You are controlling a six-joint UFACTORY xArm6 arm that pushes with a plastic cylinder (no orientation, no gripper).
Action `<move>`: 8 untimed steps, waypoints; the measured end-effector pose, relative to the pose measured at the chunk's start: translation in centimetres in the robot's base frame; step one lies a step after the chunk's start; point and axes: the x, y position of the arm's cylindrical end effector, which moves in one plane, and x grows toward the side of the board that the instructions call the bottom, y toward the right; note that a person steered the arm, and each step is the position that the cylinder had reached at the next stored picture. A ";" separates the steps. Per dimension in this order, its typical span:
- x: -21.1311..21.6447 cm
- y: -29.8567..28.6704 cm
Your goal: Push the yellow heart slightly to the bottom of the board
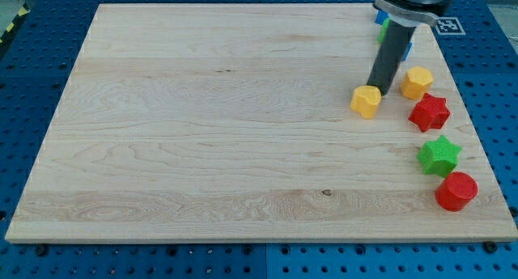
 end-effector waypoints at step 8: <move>2.4 -1.1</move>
